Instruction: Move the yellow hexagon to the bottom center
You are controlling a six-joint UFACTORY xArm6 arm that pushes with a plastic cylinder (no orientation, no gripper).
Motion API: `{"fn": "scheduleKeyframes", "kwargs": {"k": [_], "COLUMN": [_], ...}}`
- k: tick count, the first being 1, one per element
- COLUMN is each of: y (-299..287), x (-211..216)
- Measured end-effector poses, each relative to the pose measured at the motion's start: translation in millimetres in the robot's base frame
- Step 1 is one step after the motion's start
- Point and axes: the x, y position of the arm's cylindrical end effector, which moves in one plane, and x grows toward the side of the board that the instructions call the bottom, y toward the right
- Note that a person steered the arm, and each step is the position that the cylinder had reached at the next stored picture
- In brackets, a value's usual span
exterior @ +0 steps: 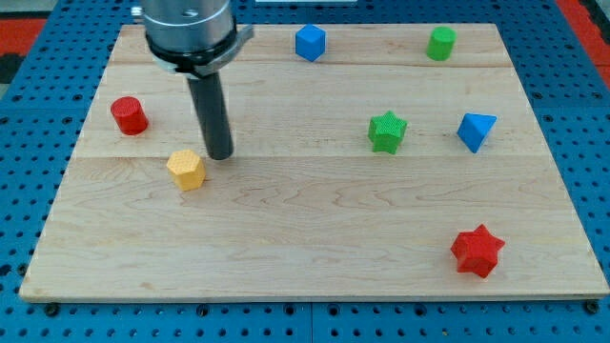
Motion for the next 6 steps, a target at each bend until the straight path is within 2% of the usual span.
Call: {"fn": "scheduleKeyframes", "kwargs": {"k": [1,3,4,5,6], "y": [-58.9,-0.9,-70.1,-78.1,-9.3], "x": [0.7,34.1,39.4,56.7,56.6]}}
